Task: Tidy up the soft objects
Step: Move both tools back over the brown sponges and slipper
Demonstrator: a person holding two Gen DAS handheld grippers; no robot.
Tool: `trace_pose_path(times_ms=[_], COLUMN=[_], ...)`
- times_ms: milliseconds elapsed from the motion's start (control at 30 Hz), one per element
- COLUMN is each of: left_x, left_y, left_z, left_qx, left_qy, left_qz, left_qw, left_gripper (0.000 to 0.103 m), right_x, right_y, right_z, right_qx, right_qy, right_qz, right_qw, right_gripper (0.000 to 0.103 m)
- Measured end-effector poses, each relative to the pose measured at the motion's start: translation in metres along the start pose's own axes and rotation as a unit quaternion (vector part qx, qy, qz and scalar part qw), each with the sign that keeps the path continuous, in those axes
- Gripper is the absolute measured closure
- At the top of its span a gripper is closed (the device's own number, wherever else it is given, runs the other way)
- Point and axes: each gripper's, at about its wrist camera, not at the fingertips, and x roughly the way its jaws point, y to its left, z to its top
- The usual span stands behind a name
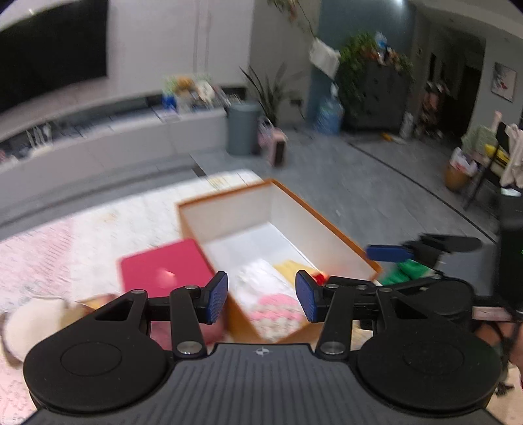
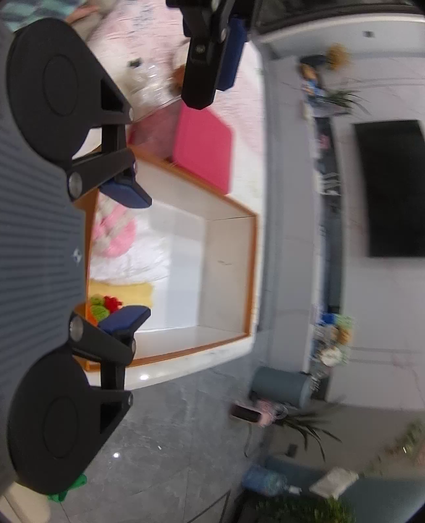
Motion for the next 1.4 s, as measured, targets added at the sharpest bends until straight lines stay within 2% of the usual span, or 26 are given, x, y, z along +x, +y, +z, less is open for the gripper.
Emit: trace_pose_path(times_ms=[133,300,500,667,867,1100,1267,1400], left_x=[-0.024,-0.048,-0.070,-0.084,-0.098,-0.105,-0.106,-0.101], left_y=[0.007,0.022,0.048,0.067,0.091,0.117,0.130,0.148], left_z=[-0.018,-0.046,-0.075,-0.097,-0.121,-0.141,-0.151,-0.161], left_qx=[0.001,-0.012,-0.045,-0.049,-0.072,-0.087,-0.078,-0.069], left_qy=[-0.044,-0.085,-0.094,-0.099,-0.093,-0.079,-0.063,-0.052], left_qz=[0.045,0.092,0.151,0.200,0.211,0.211,0.220,0.210], left_qw=[0.9980,0.9921,0.9831,0.9735,0.9703,0.9704,0.9704,0.9739], left_gripper=[0.047,0.047,0.047,0.047,0.047,0.047,0.048,0.047], right_x=[-0.023,-0.038,-0.044,-0.043,-0.030,-0.009,0.010,0.028], right_y=[0.023,0.055,0.102,0.137,0.171,0.201,0.230,0.251], right_z=[-0.010,-0.023,-0.041,-0.057,-0.070,-0.074,-0.073,-0.070], right_qx=[0.024,0.037,0.023,0.005,-0.011,-0.014,-0.037,-0.061], right_qy=[-0.059,-0.099,-0.124,-0.139,-0.131,-0.110,-0.094,-0.087], right_qz=[-0.007,-0.005,0.008,0.004,0.005,0.036,0.060,0.067], right_qw=[0.998,0.994,0.992,0.990,0.991,0.993,0.993,0.992], right_gripper=[0.034,0.033,0.030,0.030,0.030,0.030,0.030,0.031])
